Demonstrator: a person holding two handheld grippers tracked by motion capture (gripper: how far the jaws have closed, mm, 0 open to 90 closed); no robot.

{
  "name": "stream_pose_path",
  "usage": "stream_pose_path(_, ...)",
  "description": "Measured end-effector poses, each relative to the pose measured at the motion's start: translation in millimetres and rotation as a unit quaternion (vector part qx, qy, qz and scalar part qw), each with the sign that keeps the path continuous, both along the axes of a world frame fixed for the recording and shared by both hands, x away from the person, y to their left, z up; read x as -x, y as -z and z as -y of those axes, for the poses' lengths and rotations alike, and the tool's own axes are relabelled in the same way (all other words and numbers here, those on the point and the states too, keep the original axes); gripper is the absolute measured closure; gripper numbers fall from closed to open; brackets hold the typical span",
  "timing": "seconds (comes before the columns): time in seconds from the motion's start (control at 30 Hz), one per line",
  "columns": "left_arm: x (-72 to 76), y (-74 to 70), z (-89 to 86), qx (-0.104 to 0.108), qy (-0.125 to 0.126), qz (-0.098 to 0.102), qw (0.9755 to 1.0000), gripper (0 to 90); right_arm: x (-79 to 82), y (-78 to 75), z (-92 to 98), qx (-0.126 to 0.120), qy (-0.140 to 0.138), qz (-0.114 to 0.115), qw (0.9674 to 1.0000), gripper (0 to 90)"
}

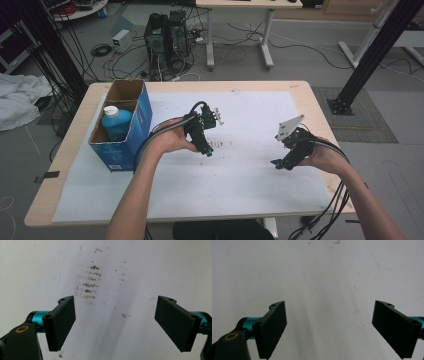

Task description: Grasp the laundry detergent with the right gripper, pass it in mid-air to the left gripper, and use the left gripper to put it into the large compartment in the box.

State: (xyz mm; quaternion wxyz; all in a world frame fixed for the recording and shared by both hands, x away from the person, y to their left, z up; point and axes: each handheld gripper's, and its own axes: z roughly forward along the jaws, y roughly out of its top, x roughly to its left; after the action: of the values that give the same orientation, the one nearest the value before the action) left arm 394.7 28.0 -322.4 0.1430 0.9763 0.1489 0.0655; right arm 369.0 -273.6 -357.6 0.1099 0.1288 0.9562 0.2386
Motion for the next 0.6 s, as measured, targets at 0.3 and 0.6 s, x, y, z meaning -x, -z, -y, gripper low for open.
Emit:
stream_pose_path(0.3, 1.2, 1.5, -2.0, 0.004, -0.003, 0.001, 1.0000, 17.2, 2.4, -2.7, -4.8, 0.003, 0.012, -0.005, 0.9999, 11.8)
stream_pose_path(0.6, 3.2, 5.2, -1.7, 0.013, -0.005, 0.004, 0.9999, 17.1, 3.0, -3.9, -6.2, 0.004, 0.011, -0.003, 0.9999, 11.8)
